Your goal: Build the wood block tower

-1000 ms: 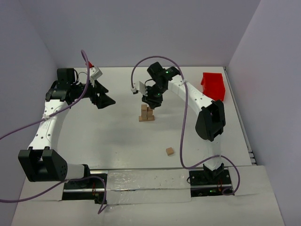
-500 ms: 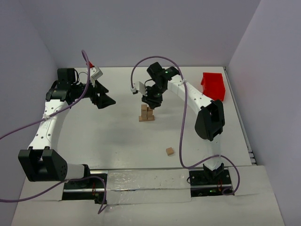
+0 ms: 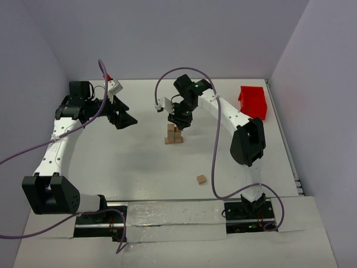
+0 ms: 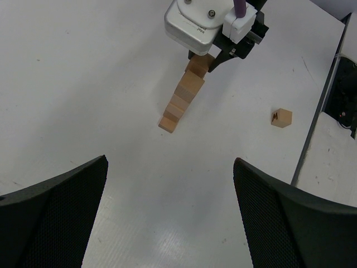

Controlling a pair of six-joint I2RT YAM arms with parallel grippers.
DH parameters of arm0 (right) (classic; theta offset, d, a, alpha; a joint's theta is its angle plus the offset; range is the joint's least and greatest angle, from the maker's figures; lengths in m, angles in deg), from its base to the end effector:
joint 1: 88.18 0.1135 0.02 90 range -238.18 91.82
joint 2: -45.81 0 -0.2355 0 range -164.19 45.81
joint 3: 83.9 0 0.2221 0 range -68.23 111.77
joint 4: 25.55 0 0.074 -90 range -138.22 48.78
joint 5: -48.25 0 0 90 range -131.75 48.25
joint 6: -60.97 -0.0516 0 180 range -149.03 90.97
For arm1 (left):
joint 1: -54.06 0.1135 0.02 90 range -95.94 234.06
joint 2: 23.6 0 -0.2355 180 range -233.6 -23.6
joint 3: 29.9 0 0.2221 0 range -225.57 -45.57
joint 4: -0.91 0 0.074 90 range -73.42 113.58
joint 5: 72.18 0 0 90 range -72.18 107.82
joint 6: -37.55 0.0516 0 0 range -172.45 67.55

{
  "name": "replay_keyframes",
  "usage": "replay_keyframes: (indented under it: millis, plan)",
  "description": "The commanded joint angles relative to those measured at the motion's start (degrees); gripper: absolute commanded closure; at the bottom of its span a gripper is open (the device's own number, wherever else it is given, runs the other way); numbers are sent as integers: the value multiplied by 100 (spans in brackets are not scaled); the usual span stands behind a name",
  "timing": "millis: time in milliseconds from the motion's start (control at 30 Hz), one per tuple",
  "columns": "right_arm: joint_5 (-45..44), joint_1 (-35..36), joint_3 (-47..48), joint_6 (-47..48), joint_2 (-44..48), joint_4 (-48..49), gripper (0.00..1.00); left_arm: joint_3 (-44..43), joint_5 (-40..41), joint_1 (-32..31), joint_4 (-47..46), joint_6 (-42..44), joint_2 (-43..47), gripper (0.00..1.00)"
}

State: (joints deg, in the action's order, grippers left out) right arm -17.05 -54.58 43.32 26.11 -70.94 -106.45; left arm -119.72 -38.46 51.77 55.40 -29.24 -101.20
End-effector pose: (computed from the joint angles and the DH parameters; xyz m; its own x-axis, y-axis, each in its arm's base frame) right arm 0.3087 0.2310 0.2503 0.0596 -0.8554 -0.5145 -0.9980 -0.0396 -0.0498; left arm 0.2605 -0.0534 0.3215 -0.3666 0.2336 -0.9006 0.8505 0.4766 -0.2226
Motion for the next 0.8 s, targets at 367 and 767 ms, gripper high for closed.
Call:
replay_keyframes:
  millis: [367, 767]
  plan:
    - [-17, 120, 288, -55, -84, -7, 86, -267, -68, -69, 98, 175, 17, 1]
    - [-61, 164, 311, -61, -108, 11, 83, -289, -50, -87, 151, 237, -4, 1]
